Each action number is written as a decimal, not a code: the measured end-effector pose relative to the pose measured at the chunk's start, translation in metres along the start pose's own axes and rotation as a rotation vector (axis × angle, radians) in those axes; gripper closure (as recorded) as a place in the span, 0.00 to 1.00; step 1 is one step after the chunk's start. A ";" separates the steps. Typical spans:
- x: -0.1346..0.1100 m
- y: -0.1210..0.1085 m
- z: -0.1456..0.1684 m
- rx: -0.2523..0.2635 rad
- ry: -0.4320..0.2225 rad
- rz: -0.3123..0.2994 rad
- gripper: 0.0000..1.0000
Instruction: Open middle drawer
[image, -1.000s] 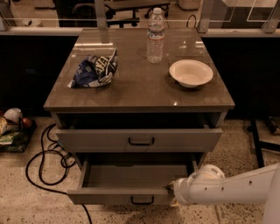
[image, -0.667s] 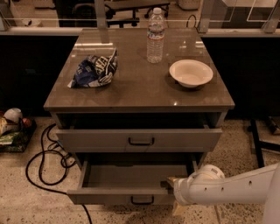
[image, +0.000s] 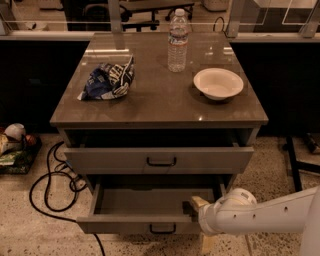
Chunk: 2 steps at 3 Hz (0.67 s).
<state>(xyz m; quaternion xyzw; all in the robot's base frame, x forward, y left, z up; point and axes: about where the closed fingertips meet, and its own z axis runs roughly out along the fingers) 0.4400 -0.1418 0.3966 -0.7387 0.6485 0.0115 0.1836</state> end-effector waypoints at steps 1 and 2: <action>0.000 -0.007 -0.026 0.015 0.039 -0.003 0.00; -0.001 -0.017 -0.063 0.035 0.103 -0.005 0.00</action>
Offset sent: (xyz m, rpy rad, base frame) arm -0.0002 -0.0215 0.1152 -0.1713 -0.0830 -0.0600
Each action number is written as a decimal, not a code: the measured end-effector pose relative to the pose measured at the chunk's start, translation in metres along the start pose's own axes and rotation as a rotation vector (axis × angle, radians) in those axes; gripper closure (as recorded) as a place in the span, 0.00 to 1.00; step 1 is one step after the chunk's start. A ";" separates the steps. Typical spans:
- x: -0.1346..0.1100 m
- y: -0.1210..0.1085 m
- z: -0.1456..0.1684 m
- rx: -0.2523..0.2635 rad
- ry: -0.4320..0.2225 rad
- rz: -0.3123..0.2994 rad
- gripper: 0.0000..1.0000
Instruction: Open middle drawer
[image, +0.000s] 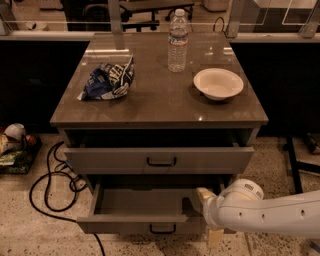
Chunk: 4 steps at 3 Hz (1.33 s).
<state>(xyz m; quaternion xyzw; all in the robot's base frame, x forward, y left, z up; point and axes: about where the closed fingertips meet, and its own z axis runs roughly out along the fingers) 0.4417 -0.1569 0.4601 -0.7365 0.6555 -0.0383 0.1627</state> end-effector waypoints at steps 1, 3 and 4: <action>0.001 -0.016 -0.027 0.018 0.052 -0.008 0.00; 0.003 -0.034 -0.042 0.044 0.081 -0.024 0.41; 0.003 -0.033 -0.042 0.044 0.081 -0.024 0.64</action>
Offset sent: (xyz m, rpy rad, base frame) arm 0.0382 -0.0123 0.0714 -0.1102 -0.0921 -0.0067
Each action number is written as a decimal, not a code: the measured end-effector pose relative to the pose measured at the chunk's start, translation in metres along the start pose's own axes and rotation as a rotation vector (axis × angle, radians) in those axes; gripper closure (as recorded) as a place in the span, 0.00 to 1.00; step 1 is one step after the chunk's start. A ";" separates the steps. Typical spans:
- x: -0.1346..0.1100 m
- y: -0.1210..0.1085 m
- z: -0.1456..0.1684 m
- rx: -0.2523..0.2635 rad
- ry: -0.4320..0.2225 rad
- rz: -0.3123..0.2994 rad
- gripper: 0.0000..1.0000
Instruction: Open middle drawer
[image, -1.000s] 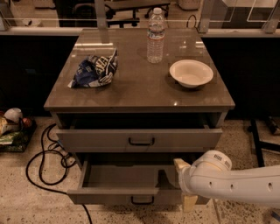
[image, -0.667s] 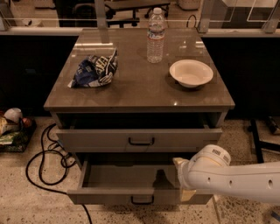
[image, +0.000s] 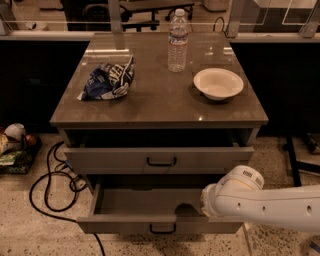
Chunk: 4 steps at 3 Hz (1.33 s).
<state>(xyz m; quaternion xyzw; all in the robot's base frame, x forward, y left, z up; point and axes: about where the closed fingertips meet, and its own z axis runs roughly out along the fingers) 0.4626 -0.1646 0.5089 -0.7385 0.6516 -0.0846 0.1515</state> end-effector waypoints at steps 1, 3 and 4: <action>0.000 0.000 0.000 0.000 0.000 -0.001 0.96; 0.001 -0.006 0.012 -0.009 -0.007 0.007 1.00; 0.002 -0.022 0.039 -0.008 -0.041 0.013 1.00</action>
Offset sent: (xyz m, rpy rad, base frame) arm -0.0001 0.0001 0.0000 -0.0002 0.0000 0.0005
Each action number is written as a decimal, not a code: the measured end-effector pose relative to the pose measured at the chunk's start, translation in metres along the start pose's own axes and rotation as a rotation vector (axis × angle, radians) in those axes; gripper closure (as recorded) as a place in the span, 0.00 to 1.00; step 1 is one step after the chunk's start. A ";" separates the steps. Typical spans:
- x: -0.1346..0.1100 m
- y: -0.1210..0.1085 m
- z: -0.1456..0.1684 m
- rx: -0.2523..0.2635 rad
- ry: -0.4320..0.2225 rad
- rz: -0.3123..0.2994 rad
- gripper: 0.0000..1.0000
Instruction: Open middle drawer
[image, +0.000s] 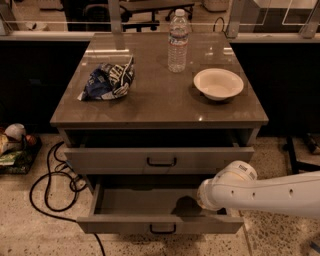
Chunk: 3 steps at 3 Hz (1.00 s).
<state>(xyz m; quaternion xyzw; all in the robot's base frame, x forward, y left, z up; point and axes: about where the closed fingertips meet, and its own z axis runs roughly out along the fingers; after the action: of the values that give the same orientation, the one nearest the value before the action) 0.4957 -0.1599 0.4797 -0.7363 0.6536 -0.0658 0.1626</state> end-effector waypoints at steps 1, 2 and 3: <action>0.001 -0.008 0.028 -0.010 -0.025 0.011 1.00; 0.003 -0.009 0.054 -0.017 -0.053 0.037 1.00; -0.008 -0.004 0.078 -0.043 -0.091 0.036 1.00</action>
Offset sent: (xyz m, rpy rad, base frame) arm 0.0414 0.0048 -0.0753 0.1011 0.0409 -0.0339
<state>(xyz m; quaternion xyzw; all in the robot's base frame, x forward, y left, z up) 0.5225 -0.1401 0.4083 -0.7298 0.6600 -0.0152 0.1777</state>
